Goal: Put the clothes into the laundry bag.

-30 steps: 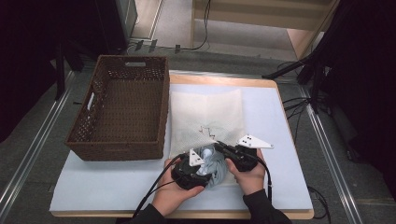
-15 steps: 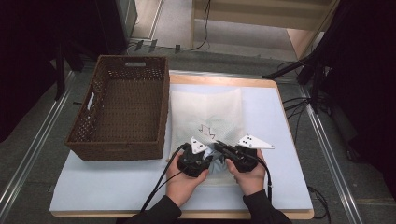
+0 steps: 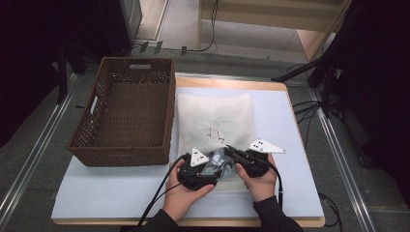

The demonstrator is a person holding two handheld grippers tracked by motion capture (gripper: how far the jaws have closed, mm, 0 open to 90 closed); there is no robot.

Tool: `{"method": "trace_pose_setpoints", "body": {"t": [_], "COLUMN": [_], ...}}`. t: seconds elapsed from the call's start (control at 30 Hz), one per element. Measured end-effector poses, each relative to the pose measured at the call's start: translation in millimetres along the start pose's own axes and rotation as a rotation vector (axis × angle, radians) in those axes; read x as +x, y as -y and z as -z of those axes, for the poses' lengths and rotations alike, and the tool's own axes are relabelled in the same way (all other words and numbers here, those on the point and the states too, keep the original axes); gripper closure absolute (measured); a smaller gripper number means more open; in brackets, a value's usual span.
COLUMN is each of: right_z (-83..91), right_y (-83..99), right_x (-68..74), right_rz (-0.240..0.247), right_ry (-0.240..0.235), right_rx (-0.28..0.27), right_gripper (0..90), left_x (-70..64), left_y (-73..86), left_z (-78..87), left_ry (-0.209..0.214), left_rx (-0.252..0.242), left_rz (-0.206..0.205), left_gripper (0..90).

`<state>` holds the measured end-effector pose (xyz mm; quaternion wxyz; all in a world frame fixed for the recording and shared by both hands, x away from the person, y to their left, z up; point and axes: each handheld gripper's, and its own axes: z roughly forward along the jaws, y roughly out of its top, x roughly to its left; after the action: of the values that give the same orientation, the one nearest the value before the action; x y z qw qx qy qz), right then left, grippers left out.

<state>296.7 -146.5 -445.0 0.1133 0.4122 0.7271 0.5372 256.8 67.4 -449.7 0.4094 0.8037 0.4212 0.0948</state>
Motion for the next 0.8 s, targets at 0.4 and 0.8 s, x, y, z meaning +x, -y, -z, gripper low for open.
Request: {"method": "trace_pose_setpoints", "body": {"t": [0.4, 0.8], "right_z": [-2.3, -0.7], "right_y": [0.2, 0.9], "right_x": [2.3, 3.0], "right_rz": [0.005, 0.007], "right_ry": [0.000, -0.001], "right_rx": [0.006, 0.006], "right_gripper": [87.5, 87.6], "left_x": [-11.4, 4.9], "left_y": [-1.7, -25.8], "left_z": [-25.0, -54.1], "left_ry": [-0.059, -0.202], "left_rx": [0.139, 0.067], "left_rz": [-0.047, 0.016], "left_gripper": [66.3, 69.5]}}
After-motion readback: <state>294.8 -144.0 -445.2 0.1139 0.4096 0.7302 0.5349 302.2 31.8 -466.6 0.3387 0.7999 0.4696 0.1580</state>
